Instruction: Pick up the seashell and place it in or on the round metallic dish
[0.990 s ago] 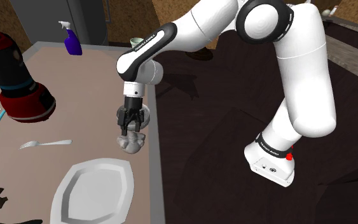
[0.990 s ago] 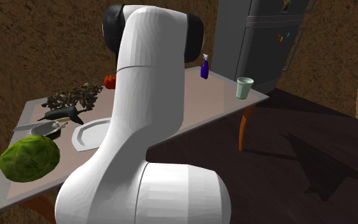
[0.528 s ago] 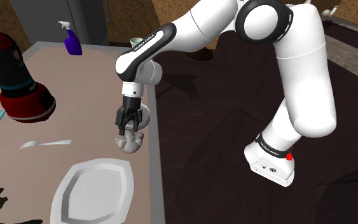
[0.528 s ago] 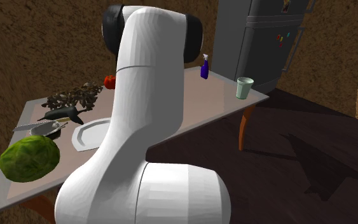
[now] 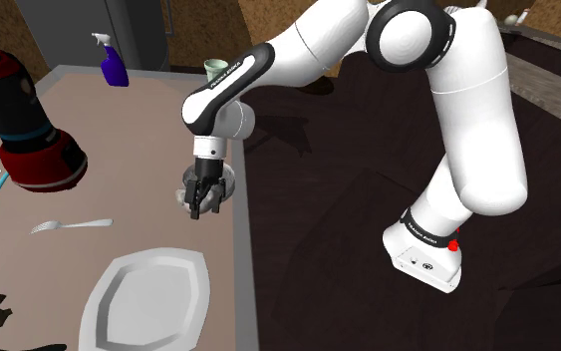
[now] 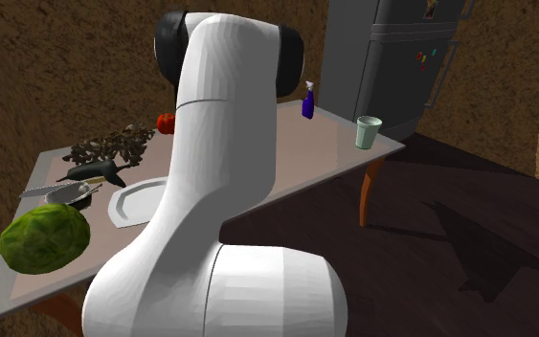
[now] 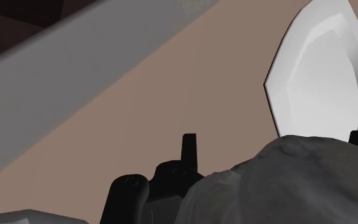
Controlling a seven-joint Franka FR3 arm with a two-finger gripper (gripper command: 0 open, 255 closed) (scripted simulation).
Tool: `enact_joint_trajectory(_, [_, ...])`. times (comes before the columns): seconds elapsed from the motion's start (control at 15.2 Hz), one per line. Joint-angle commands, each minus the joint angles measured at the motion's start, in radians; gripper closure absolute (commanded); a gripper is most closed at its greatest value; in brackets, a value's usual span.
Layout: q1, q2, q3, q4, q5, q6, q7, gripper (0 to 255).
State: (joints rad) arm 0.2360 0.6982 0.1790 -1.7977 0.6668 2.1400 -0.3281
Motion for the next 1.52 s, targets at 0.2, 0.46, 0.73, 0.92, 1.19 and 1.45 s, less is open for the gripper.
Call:
enact_joint_trajectory(0.2, [0.001,-0.002,0.001,-0.003,0.001,0.002,0.001,255])
enact_joint_trajectory(0.46, [-0.001,-0.045,0.001,-0.015,-0.003,-0.024,0.02,255])
enact_joint_trajectory(0.73, [-0.003,-0.087,0.0,-0.024,-0.007,-0.052,0.039,255])
enact_joint_trajectory(0.92, [-0.004,-0.117,0.0,-0.028,-0.011,-0.073,0.055,255])
enact_joint_trajectory(1.19, [-0.007,-0.155,0.0,-0.031,-0.015,-0.103,0.075,255])
enact_joint_trajectory(1.45, [-0.009,-0.191,-0.001,-0.031,-0.02,-0.134,0.096,255])
